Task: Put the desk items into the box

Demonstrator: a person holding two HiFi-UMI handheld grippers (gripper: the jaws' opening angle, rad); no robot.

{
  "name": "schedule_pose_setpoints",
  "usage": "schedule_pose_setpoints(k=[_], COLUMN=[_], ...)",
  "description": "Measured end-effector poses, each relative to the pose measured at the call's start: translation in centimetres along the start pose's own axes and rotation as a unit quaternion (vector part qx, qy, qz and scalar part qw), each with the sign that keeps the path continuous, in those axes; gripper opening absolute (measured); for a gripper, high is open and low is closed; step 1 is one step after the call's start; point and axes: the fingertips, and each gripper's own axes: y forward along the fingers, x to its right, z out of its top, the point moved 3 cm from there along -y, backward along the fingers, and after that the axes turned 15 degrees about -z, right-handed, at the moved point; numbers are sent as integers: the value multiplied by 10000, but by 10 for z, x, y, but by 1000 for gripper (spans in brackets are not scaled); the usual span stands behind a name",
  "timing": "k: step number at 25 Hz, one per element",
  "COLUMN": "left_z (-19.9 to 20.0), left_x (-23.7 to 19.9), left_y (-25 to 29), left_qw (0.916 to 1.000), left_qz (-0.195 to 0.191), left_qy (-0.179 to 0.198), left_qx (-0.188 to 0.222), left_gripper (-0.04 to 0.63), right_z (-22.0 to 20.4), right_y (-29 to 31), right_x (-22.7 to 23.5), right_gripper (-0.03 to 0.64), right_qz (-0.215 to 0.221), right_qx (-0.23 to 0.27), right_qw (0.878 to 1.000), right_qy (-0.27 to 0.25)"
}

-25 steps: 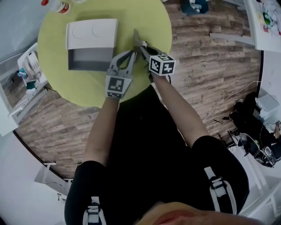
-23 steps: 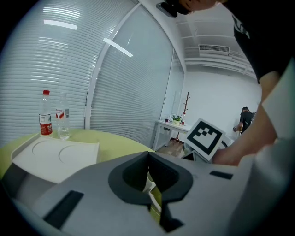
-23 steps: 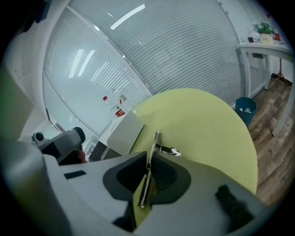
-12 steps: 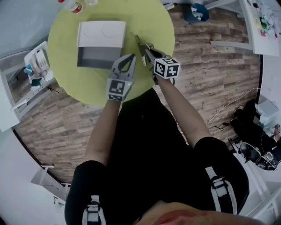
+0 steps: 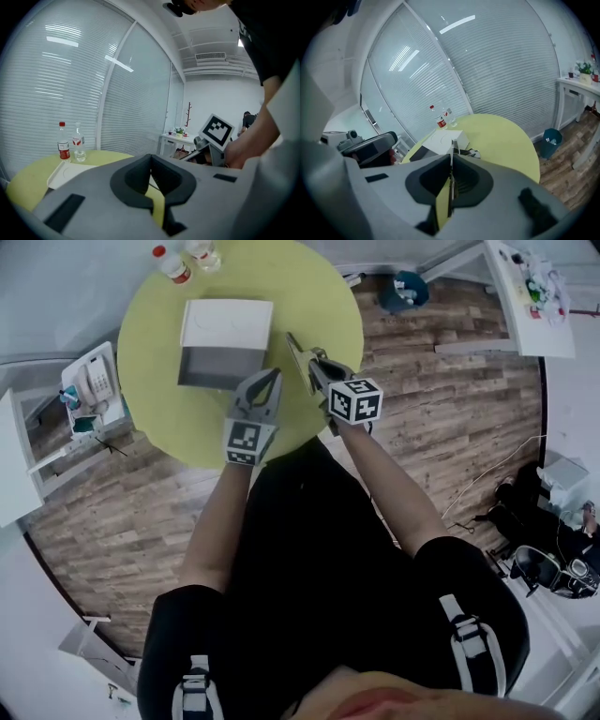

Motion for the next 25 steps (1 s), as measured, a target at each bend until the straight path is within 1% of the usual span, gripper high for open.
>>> schedule_pose_setpoints(k=[4,8,15,21,25], left_z=[9,14,16,6,-1], left_x=[7,10,3,-5,-13], left_y=[-22,-48,-96,-135,-152], left_qw=[9999,9994,9980,9961,9941], left_qz=[99,234,500,757,963], left_qy=[57,85,99,18,-74], left_qx=[119,229,381,448,492], left_gripper=[12,12,11,11,12], right_z=[4,4,3,-6,-7], right_y=[-19,-30,-33,-31,-23], right_x=[-21,-46,-99,-142,-162], right_gripper=[29,29,29,29,29], right_qz=[81,232,458,674,811], right_qx=[108,99,62,-38,-47], right_qw=[9998,9991,9960,9908,9864], right_qy=[-157,-351,-768,-1170,-1426])
